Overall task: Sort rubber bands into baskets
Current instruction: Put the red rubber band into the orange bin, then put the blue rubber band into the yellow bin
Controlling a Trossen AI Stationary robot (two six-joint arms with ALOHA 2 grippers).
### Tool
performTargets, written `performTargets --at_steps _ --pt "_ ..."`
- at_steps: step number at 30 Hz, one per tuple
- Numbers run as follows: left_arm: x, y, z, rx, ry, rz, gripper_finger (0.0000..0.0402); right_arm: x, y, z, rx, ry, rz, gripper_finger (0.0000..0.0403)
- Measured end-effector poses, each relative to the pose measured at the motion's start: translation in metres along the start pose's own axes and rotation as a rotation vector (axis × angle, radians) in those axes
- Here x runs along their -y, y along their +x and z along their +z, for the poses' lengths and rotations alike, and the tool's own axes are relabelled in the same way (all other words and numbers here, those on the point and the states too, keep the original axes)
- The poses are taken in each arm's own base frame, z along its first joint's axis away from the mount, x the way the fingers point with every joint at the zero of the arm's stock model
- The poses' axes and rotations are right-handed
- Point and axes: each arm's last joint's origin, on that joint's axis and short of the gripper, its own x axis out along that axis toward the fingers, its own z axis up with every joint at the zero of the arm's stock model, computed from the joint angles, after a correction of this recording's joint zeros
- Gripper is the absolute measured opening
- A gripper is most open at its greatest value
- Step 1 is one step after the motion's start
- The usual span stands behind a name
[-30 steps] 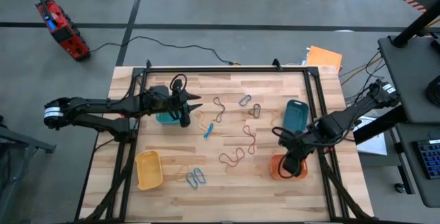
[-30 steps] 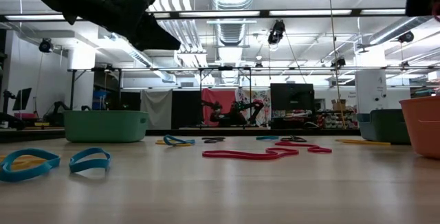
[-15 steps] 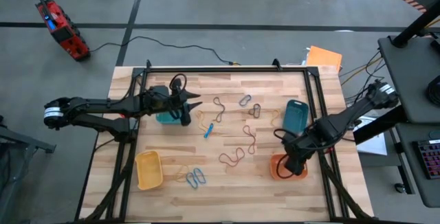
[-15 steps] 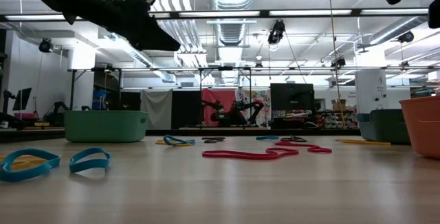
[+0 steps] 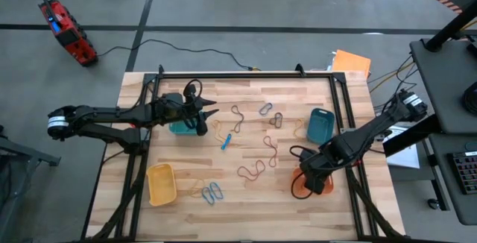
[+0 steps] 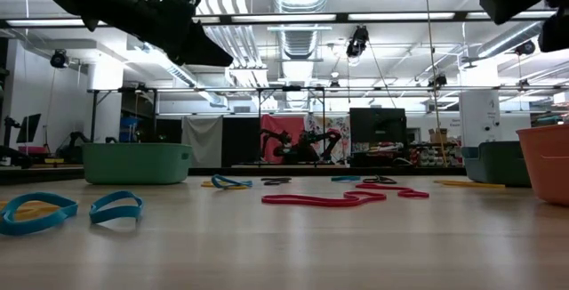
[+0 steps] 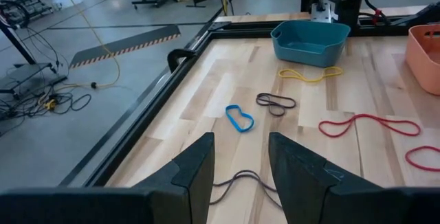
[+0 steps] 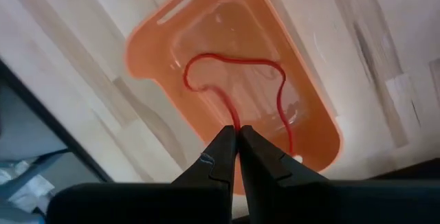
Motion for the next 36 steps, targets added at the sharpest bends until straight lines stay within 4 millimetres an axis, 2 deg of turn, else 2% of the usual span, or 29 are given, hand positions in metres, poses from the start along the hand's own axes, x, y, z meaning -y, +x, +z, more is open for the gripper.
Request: performTargets --at_steps 17,29,36 --pt "0.000 0.000 0.000 0.001 0.007 0.001 0.0123 -0.011 0.040 0.013 -0.105 0.025 -0.114 0.0012" --pt "0.000 0.000 0.000 0.002 0.010 0.001 0.0123 -0.010 0.032 0.012 -0.077 0.005 -0.089 0.0012" --pt "0.000 0.000 0.000 0.002 0.005 0.001 0.0123 -0.003 0.020 0.019 0.066 0.004 -0.104 0.0012"
